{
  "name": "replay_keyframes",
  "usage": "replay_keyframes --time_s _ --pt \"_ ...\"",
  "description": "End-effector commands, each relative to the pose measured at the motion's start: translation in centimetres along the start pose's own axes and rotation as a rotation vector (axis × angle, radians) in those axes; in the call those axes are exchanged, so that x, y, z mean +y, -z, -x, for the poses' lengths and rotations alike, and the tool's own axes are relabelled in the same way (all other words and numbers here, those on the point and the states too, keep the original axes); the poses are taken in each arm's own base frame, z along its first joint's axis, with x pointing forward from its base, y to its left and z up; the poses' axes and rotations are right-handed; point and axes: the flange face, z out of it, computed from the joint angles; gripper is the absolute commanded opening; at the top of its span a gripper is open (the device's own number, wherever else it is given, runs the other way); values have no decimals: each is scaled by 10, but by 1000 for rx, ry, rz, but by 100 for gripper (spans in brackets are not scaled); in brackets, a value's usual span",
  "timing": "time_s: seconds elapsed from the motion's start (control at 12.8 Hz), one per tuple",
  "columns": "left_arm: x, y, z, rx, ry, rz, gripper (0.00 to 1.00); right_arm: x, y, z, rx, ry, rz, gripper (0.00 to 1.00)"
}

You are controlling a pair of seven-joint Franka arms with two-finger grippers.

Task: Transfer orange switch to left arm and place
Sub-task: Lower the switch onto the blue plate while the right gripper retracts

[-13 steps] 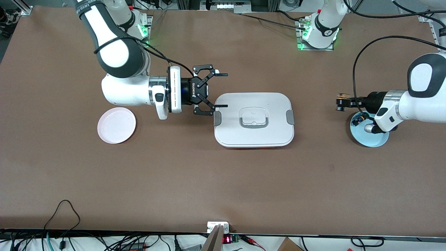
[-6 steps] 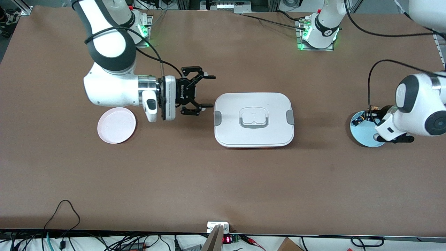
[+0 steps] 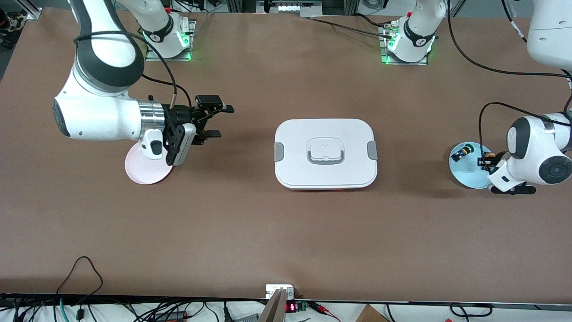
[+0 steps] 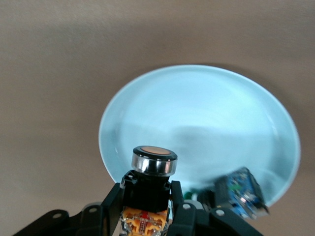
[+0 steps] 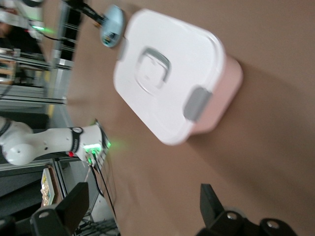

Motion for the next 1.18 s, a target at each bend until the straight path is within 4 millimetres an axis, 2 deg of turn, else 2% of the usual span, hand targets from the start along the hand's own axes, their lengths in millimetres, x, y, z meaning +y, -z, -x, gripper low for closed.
replay_keyframes --time_s 0.0,0.08,0.24,0.39,0.55,0.63,0.71,0.86,1.02,1.1 --pt "-8 -9 -6 7 -36 -14 2 -16 35 14 -90 -268 148 100" --pt "-6 -14 -8 12 -41 -13 2 -15 41 21 -121 -360 236 100" --pt "-7 -25 -11 15 -41 -7 4 -1 53 36 -162 -452 478 100" --pt "-5 -31 -14 27 -47 -6 13 14 68 50 -221 -472 699 100" --pt "-4 -35 -17 32 -50 -6 46 19 101 57 -183 -468 870 100" --pt "-5 -34 -17 35 -46 -4 83 26 131 61 -128 -500 909 100" --pt "-10 -24 -16 49 -30 2 100 37 159 57 -28 -509 920 100" --pt "-15 26 -6 105 -8 -6 100 50 186 56 81 -510 912 100" --pt "-7 76 4 162 0 15 100 77 219 76 118 -560 856 100" --pt "4 103 11 184 -2 24 100 83 223 80 102 -534 820 100"
